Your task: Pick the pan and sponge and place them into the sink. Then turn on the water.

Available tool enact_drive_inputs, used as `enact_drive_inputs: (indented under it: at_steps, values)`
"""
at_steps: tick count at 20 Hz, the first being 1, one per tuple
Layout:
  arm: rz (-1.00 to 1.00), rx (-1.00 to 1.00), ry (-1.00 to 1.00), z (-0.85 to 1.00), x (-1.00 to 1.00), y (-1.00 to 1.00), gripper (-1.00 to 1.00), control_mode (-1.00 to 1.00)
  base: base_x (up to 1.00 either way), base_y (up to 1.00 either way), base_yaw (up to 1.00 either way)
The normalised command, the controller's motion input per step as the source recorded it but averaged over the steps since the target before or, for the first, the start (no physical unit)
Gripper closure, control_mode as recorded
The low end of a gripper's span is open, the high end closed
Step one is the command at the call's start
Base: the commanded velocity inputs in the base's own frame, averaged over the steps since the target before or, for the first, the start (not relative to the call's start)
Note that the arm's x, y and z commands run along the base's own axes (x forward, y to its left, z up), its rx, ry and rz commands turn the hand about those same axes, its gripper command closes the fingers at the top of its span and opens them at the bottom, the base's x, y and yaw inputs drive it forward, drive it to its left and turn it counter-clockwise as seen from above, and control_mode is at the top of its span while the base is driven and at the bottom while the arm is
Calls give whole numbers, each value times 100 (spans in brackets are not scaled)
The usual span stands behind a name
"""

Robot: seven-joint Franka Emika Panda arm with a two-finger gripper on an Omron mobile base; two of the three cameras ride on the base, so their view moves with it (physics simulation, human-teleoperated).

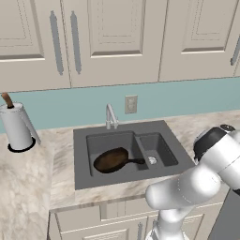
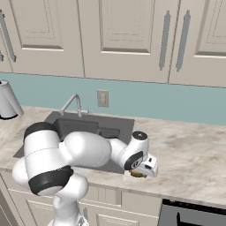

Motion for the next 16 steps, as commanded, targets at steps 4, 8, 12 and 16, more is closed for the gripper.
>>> enact_drive_inputs:
  at_steps: [4, 8, 12, 16]
  values:
    - [2, 2, 0, 3, 0, 0, 100, -100, 0, 0, 0]
    - [13, 7, 0, 62, -15, 15, 100, -100, 0, 0, 0]
    - [19, 0, 0, 84, -23, 77, 100, -100, 0, 0, 0]
    - [23, -7, 7, 27, 0, 100, 100, -100, 0, 0, 0]
